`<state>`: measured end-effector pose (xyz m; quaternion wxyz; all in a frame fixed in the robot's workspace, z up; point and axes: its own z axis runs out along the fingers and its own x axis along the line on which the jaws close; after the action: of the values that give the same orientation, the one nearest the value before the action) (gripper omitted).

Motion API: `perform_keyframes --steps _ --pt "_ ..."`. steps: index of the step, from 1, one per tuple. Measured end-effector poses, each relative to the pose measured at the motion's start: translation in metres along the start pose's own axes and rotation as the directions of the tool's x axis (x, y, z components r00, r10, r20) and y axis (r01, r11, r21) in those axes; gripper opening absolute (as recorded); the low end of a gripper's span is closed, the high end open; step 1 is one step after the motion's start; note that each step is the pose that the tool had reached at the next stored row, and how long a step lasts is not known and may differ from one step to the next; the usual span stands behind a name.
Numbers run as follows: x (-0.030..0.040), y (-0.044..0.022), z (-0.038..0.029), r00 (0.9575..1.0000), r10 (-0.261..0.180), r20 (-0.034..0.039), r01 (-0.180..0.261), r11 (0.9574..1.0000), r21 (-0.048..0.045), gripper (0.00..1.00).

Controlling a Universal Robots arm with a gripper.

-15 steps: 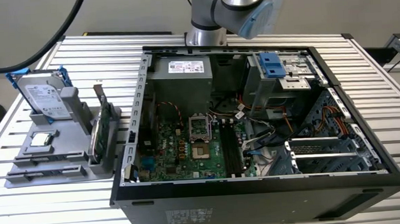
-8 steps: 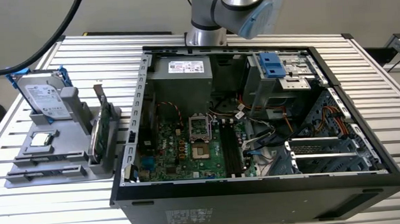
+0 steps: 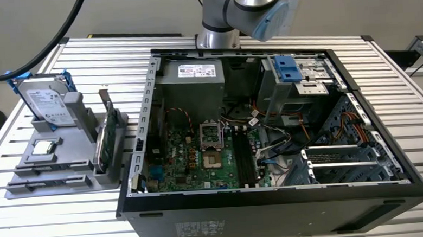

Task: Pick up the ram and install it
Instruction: 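Pick up the ram and move it above insertion slot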

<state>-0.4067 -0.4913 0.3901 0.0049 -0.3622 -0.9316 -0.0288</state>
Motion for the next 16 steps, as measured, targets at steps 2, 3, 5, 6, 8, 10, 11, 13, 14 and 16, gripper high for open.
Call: perform_keyframes --steps 2,3,5,6,8,10,11,13,14,16 --pt "0.0000 0.0000 0.0000 1.0000 0.008 0.0004 -0.008 1.0000 -0.0002 0.00" --pt "0.0000 0.0000 -0.0001 0.9999 0.013 0.0006 -0.013 0.9999 -0.0003 0.00" --pt "0.0000 0.0000 -0.0001 0.9998 0.021 0.0010 -0.021 0.9998 -0.0005 0.00" --pt "0.0000 0.0000 0.0000 0.9997 0.025 0.0013 -0.025 0.9997 -0.0007 0.00" --pt "0.0000 0.0000 0.0000 0.9994 0.034 0.0017 -0.034 0.9994 -0.0010 0.00" --pt "0.0000 0.0000 -0.0001 0.9991 0.042 0.0021 -0.042 0.9991 -0.0012 0.00" --pt "0.0000 0.0000 0.0000 0.9989 0.046 0.0023 -0.046 0.9989 -0.0013 0.00" --pt "0.0000 0.0000 -0.0001 0.9985 0.055 0.0027 -0.055 0.9985 -0.0016 0.00" --pt "0.0000 0.0000 0.0000 0.9982 0.060 0.0029 -0.060 0.9982 -0.0018 0.00" --pt "0.0000 0.0000 0.0000 0.9977 0.068 0.0033 -0.068 0.9977 -0.0021 0.00"
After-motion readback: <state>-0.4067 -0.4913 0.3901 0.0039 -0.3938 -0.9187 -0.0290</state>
